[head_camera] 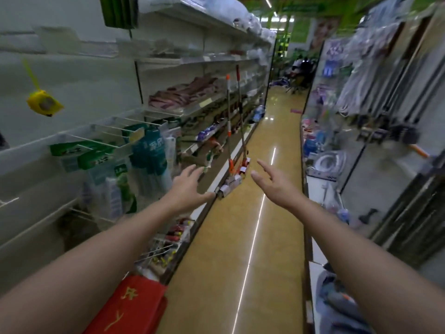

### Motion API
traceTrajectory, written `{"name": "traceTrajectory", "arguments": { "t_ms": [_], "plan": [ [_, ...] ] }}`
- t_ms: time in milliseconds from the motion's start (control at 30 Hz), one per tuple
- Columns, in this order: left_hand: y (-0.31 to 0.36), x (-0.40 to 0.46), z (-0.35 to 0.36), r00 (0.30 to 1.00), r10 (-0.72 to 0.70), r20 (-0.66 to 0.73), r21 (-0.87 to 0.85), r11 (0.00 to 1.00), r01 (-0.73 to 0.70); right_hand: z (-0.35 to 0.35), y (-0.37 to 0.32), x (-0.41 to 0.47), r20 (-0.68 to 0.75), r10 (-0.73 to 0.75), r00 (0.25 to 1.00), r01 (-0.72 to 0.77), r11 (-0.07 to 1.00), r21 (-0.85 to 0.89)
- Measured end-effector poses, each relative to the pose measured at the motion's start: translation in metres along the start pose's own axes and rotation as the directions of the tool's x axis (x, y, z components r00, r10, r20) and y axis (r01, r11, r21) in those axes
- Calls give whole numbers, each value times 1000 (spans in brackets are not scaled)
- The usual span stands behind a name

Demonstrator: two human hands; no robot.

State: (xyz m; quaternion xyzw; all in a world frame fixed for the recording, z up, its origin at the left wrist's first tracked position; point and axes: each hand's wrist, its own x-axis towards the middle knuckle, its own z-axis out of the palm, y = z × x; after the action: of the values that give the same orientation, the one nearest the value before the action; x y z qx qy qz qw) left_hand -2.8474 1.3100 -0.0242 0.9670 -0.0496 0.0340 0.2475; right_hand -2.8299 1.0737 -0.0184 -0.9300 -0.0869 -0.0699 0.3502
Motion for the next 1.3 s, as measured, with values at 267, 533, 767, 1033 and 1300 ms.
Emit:
{"name": "traceTrajectory", "arguments": {
  "t_ms": [267, 533, 767, 1033, 1300],
  "plan": [
    [-2, 176, 48, 998, -8, 62, -23, 1000, 9, 3, 66, 140, 5, 71, 997, -71, 997, 13],
    [13, 365, 58, 997, 16, 75, -69, 998, -10, -12, 115, 314, 14, 43, 999, -44, 997, 57],
    [32, 507, 100, 997, 12, 73, -75, 997, -6, -5, 199, 463, 92, 61, 994, -38, 973, -229],
    [65, 684, 139, 987, -151, 59, 51, 988, 148, -30, 293, 661, 220, -21, 975, 81, 960, -267],
    [78, 827, 158, 973, -230, -7, 19, 973, 230, -32, 350, 824, 310, -110, 945, 193, 948, -254]
  ]
}}
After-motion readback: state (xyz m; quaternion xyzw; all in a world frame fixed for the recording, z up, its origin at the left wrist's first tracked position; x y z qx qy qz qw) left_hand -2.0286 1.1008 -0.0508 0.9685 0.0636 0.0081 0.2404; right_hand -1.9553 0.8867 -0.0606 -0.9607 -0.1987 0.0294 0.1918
